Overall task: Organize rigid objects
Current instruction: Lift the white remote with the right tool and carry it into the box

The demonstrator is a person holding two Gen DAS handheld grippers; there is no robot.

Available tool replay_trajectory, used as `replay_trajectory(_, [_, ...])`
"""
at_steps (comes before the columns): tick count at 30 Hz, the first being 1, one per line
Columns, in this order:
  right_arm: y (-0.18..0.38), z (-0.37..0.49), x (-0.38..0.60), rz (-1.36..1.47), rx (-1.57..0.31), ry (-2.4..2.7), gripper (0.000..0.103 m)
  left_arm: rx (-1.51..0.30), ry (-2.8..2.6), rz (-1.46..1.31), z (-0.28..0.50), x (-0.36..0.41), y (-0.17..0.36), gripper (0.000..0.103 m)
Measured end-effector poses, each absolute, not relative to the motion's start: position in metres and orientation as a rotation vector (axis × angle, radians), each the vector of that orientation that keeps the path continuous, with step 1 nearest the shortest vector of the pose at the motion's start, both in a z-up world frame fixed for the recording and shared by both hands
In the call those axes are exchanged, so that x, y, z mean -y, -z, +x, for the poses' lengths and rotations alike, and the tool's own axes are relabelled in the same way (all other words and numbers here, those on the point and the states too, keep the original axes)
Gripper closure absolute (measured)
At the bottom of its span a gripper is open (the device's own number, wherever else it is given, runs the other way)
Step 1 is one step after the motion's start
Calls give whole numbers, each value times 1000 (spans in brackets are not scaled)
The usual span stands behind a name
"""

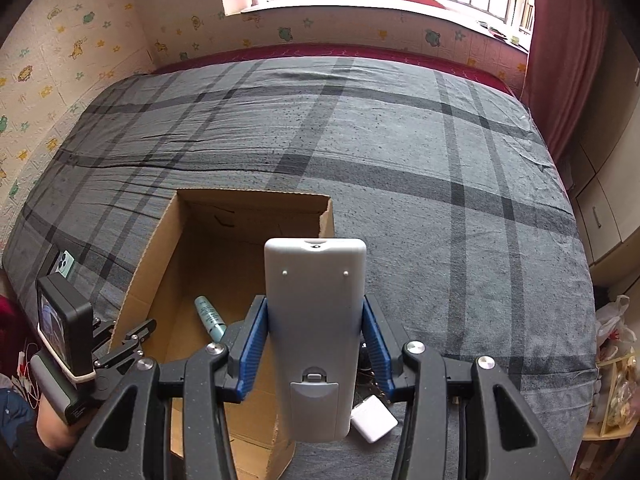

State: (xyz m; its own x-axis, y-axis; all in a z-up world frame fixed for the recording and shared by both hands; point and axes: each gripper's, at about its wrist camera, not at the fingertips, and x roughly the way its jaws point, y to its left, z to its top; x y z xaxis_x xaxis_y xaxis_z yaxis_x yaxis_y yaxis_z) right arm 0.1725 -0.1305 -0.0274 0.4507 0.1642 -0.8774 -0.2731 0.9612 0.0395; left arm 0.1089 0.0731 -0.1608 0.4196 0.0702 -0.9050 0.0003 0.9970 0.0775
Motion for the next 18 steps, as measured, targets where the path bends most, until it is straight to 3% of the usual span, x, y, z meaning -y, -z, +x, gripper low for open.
replay_trajectory(18, [73, 159, 54, -171, -1168, -389, 54, -1137, -43, 67, 109, -73, 161, 89])
